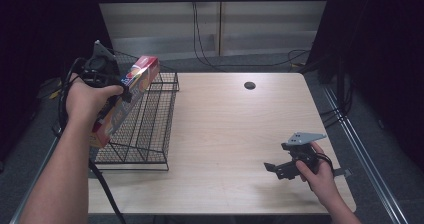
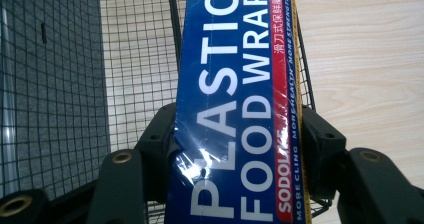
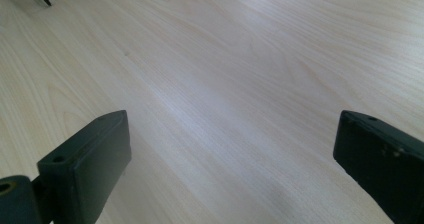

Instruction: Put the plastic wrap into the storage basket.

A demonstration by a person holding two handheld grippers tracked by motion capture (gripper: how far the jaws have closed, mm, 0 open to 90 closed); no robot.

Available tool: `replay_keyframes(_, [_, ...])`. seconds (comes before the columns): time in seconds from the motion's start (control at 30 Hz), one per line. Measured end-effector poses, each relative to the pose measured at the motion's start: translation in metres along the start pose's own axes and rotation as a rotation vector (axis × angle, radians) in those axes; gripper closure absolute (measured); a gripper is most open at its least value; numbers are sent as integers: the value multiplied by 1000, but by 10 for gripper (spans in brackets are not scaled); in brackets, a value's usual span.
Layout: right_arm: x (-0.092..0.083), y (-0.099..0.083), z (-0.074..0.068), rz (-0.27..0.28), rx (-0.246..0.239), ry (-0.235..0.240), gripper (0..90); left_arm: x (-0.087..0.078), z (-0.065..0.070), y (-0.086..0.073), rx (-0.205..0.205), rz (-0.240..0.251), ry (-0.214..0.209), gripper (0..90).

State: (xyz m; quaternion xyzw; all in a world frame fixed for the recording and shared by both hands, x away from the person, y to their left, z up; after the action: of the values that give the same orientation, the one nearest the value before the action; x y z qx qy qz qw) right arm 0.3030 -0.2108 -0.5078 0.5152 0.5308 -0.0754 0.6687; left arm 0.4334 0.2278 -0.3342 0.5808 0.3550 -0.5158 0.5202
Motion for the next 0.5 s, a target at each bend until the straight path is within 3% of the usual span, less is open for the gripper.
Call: replay_keyframes(0.5, [1, -1, 0, -2, -4, 2, 21, -9, -13, -1, -58, 17, 29, 441])
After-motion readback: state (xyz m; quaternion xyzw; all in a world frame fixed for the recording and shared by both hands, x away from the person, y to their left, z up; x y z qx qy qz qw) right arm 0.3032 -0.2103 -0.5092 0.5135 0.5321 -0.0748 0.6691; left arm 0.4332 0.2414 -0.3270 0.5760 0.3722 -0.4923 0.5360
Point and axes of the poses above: each handheld gripper's, and its own axes: x roughly forward along the jaws, y roughly out of its top, z roughly to its right, the point moved 9 cm from there along x, roughly forward along the jaws, and after that the axes turned 10 degrees about -z, right-handed, at the moved point
